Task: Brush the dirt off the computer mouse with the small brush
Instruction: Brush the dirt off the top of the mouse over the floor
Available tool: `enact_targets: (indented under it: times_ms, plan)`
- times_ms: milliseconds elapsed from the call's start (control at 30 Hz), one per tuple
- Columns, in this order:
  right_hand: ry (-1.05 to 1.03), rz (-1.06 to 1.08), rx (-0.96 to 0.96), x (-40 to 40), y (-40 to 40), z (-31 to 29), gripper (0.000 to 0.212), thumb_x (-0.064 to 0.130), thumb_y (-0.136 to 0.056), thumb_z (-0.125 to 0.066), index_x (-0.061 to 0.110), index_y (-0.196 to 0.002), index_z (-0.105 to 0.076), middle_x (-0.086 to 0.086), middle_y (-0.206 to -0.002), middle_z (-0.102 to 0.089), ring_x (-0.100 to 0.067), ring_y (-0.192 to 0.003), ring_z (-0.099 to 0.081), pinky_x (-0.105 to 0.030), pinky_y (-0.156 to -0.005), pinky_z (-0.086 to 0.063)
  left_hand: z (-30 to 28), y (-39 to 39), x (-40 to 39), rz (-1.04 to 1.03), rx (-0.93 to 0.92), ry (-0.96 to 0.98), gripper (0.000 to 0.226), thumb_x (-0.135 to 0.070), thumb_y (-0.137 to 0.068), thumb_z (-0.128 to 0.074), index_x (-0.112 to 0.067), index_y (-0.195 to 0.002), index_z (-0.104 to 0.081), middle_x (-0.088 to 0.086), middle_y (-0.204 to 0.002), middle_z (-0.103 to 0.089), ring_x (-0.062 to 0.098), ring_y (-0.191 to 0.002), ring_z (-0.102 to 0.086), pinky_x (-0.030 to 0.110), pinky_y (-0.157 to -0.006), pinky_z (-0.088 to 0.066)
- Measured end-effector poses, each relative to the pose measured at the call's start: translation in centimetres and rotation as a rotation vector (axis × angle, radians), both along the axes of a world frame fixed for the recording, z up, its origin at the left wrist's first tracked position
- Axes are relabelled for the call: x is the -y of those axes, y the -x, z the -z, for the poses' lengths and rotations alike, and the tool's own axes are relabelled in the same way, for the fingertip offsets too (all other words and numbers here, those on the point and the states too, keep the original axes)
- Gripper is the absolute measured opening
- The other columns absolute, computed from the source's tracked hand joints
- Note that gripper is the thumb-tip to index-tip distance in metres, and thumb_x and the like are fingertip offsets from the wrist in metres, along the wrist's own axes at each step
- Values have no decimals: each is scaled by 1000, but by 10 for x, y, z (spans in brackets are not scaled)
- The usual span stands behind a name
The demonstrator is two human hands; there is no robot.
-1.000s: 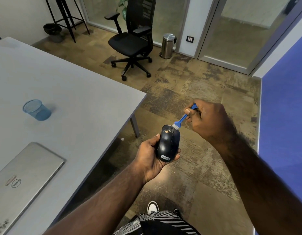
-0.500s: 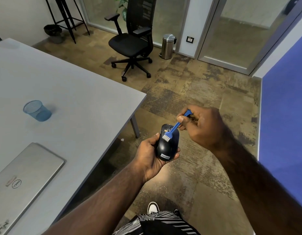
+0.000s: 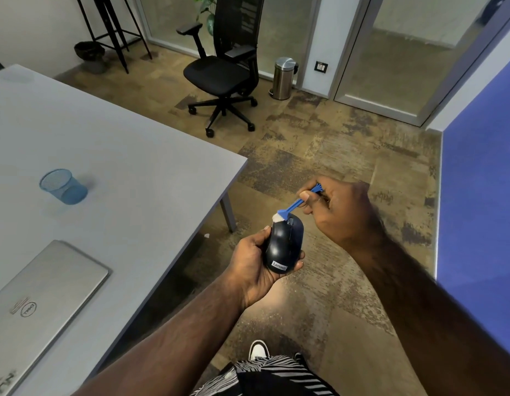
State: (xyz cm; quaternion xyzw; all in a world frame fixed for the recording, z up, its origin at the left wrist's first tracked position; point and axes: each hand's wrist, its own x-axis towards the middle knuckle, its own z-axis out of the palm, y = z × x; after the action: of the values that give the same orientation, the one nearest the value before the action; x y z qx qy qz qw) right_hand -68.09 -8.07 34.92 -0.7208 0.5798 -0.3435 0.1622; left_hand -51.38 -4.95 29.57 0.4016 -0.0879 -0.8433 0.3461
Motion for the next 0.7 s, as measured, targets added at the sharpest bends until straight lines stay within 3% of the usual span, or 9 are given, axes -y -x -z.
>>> enact_targets:
  times_ms: [100, 300, 433, 500, 600, 700]
  plan:
    - [22, 107, -18, 5, 2, 0, 10, 20, -95, -60, 19, -96, -70, -1, -71, -72, -22, -65, -70, -42, -56, -58, 2, 2, -2, 4, 4, -7, 43, -32, -100, -36, -2, -124, -57, 24, -106, -65, 37, -84, -64, 41, -69, -57]
    - [-14, -129, 2, -7, 2, -9, 8, 21, -92, -62, 22, -92, -70, 7, -71, -71, -9, -65, -70, -39, -55, -58, 4, 1, 0, -4, 15, 11, 44, -32, -100, -35, -4, -127, -55, 23, -106, -64, 35, -86, -64, 41, -70, -56]
    - [-76, -294, 16, -13, 3, -15, 8, 23, -88, -61, 23, -87, -70, 8, -68, -69, -3, -59, -65, -23, -49, -51, 9, 0, -1, -17, 18, 12, 45, -33, -100, -34, -5, -130, -54, 23, -112, -63, 34, -88, -63, 44, -77, -53]
    - [-25, -257, 10, -14, 3, -15, 9, 20, -90, -61, 21, -90, -70, 8, -69, -70, 0, -59, -64, -16, -49, -49, 9, 0, 1, -28, 9, 13, 44, -32, -100, -36, -5, -128, -55, 23, -113, -63, 35, -89, -63, 44, -78, -52]
    - [75, -125, 16, -13, 4, -15, 10, 12, -93, -63, 14, -97, -72, 3, -72, -72, -5, -65, -70, -35, -55, -59, 8, 0, 3, -41, 1, 15, 41, -31, -99, -39, -5, -125, -57, 22, -109, -64, 35, -89, -63, 45, -80, -51]
    - [49, -207, -12, -19, 4, -17, 10, 17, -90, -63, 17, -95, -73, 4, -71, -71, -11, -62, -69, -37, -51, -56, 9, 0, 3, -41, -4, 36, 41, -29, -99, -38, -4, -126, -57, 22, -110, -63, 34, -90, -62, 44, -80, -51]
